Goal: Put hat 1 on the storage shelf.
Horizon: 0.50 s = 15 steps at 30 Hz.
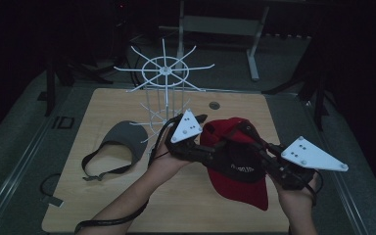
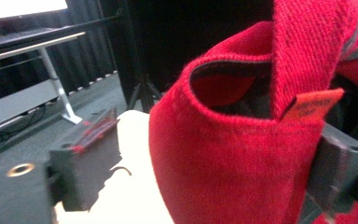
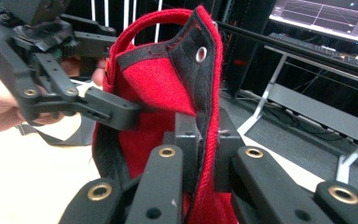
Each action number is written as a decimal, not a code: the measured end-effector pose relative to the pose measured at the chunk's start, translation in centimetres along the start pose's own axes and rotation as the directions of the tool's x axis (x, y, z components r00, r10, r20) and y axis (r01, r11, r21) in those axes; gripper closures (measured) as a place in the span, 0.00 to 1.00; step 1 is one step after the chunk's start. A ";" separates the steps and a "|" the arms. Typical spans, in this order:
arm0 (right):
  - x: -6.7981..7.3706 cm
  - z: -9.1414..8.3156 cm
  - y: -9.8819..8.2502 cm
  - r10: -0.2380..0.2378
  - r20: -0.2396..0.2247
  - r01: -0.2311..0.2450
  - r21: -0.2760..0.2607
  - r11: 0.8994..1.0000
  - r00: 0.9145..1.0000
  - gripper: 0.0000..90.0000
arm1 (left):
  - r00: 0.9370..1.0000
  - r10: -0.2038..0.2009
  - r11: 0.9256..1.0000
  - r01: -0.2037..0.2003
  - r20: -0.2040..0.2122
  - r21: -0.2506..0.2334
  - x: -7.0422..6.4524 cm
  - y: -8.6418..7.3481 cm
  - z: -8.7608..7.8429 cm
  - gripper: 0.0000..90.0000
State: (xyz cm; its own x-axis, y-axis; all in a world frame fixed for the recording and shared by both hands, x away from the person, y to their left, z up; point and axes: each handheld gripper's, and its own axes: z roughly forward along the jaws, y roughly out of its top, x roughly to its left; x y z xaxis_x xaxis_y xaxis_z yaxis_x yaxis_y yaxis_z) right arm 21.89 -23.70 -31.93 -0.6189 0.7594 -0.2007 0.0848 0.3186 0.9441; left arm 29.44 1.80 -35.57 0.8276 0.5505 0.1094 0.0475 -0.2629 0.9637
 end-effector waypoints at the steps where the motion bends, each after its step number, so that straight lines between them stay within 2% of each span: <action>1: 0.0 0.0 0.0 0.002 -0.002 -0.002 -0.001 1.000 1.000 0.94 | 1.000 0.000 1.000 0.000 0.002 0.007 -0.1 0.1 0.2 0.17; 4: 0.0 0.1 -0.1 0.002 -0.005 -0.002 -0.001 1.000 1.000 0.94 | 1.000 0.001 1.000 -0.001 0.011 0.012 -0.5 0.3 0.4 0.24; 5: 0.0 0.1 -0.1 0.005 -0.006 -0.005 -0.001 1.000 1.000 0.94 | 1.000 0.008 1.000 -0.009 0.018 0.017 -0.7 0.4 0.4 0.25; 6: 0.0 0.1 -0.1 0.006 -0.011 -0.006 -0.002 1.000 1.000 0.94 | 1.000 0.021 0.999 -0.021 0.008 0.031 -0.9 0.6 0.5 0.30; 8: 0.0 0.1 -0.2 0.005 -0.013 -0.005 -0.004 1.000 1.000 0.94 | 0.999 0.028 0.999 -0.029 0.025 0.031 -1.2 0.7 0.5 0.35; 13: 0.1 -0.1 -0.2 0.009 -0.015 -0.009 -0.011 1.000 1.000 0.94 | 0.999 0.033 0.999 -0.034 0.019 0.040 -1.6 1.0 0.7 0.63; 15: 0.1 -0.1 -0.3 0.007 -0.016 -0.007 -0.010 1.000 1.000 0.94 | 0.999 0.042 0.998 -0.042 0.000 0.044 -1.9 1.2 0.8 0.75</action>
State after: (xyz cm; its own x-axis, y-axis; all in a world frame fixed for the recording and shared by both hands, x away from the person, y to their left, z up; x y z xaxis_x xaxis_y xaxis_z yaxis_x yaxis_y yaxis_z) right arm 21.72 -23.72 -32.19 -0.6306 0.7525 -0.1901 0.0810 0.3074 0.9481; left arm 28.39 -0.23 -34.87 0.8288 0.5390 0.1501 0.0368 -0.3203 0.9466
